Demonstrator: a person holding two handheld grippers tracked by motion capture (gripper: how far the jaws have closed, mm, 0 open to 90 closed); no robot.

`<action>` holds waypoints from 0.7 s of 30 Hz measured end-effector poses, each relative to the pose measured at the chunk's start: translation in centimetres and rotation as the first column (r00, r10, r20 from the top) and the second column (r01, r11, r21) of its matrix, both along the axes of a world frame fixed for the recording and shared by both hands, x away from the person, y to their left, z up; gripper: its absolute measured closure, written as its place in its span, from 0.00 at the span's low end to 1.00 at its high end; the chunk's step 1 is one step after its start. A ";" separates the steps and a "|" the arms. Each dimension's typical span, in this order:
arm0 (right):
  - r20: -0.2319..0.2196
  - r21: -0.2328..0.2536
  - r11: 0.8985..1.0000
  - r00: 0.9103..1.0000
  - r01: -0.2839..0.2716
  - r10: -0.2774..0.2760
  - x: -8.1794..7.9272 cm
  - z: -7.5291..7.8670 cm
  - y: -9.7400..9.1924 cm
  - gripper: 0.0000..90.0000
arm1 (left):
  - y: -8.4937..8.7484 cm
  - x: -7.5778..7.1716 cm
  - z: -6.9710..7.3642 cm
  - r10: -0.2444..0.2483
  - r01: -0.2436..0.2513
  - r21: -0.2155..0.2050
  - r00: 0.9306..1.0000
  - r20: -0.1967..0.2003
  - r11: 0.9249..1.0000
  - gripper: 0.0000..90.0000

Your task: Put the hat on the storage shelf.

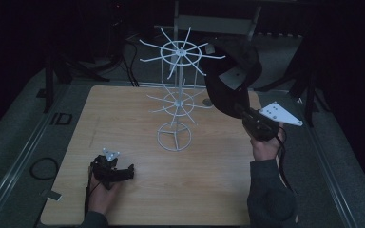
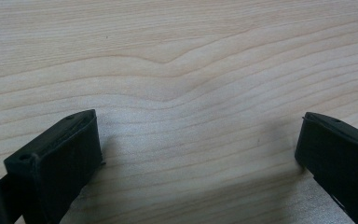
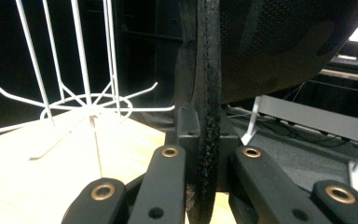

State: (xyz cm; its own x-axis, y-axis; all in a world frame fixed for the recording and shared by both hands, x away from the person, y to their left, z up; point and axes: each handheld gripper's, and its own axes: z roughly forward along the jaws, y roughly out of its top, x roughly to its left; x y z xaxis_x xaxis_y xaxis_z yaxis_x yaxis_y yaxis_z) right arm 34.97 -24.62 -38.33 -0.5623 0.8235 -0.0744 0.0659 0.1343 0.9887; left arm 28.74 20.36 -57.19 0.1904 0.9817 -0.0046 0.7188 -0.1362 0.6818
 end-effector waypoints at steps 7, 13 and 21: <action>-0.033 0.004 1.000 0.999 -0.026 0.026 0.3 -0.8 -0.2 0.96 | 0.0 0.0 0.0 0.002 -0.002 -0.001 1.000 0.002 1.000 0.00; -0.044 -0.059 0.997 0.998 -0.039 0.036 0.3 -1.6 0.2 0.95 | 0.0 0.0 0.0 0.002 -0.002 -0.002 1.000 0.002 1.000 0.00; -0.053 -0.071 0.996 0.997 -0.055 0.052 0.4 -1.6 0.2 0.81 | 0.0 0.0 0.0 0.003 -0.003 -0.001 1.000 0.001 1.000 0.00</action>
State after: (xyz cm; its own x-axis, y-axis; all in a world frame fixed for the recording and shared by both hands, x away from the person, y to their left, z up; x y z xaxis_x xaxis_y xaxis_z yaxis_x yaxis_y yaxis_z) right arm 35.36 -24.47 -39.95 -0.6100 0.7857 -0.1027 0.1070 0.2101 0.9718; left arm 28.74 20.34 -57.20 0.1878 0.9822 -0.0055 0.7181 -0.1335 0.6830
